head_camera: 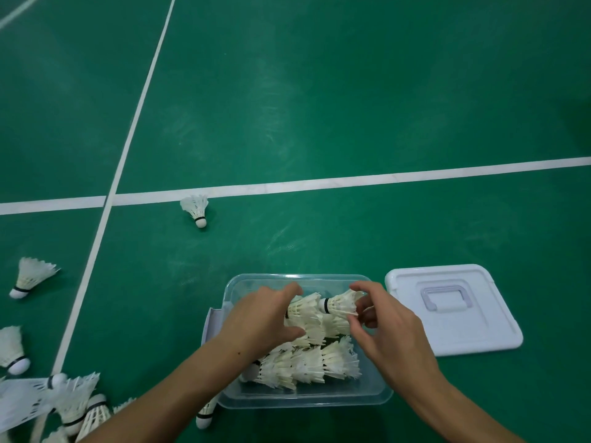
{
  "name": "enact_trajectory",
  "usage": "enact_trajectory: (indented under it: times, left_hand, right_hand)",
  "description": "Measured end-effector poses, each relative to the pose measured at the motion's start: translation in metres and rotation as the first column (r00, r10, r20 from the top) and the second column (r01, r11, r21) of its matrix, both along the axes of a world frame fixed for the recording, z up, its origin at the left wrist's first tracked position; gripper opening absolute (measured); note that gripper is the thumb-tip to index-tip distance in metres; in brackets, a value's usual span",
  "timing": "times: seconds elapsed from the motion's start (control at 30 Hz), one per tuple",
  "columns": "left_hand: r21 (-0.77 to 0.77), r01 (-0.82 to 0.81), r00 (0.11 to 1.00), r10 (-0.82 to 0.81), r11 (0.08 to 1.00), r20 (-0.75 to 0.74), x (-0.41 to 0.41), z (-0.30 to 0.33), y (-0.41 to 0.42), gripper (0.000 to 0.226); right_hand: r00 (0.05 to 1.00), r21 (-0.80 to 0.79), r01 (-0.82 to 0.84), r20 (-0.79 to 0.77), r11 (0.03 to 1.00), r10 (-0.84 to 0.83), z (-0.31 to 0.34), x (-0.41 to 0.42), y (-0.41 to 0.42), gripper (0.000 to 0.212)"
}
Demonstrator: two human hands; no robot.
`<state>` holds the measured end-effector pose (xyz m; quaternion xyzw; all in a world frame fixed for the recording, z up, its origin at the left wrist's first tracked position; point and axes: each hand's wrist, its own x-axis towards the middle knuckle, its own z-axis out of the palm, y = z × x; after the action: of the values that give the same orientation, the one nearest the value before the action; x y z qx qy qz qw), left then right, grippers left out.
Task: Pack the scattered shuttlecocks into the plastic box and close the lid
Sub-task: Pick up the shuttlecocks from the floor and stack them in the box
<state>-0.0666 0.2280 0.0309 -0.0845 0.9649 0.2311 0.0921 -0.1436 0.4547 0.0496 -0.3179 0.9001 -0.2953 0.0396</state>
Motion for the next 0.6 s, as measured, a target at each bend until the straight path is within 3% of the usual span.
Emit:
enact_trajectory:
  times: [0.27, 0.5, 0.6]
  left_hand:
    - [-0.091, -0.025, 0.999, 0.021, 0.996, -0.038, -0.009, -0.015, 0.002, 0.054]
    - [-0.045, -0.075, 0.996, 0.073, 0.996, -0.043, -0.013, -0.023, -0.001, 0.051]
    - [-0.012, -0.066, 0.998, 0.066, 0.998, -0.025, -0.012, -0.022, 0.0, 0.057]
  right_hand:
    - [0.981, 0.084, -0.073, 0.187, 0.994, 0.057, -0.017, -0.012, -0.027, 0.056]
    - [0.999, 0.301, -0.039, -0.021, 0.953, 0.048, -0.03, -0.006, -0.049, 0.057]
    - [0.999, 0.326, -0.026, -0.03, 0.945, 0.038, -0.031, -0.005, -0.05, 0.055]
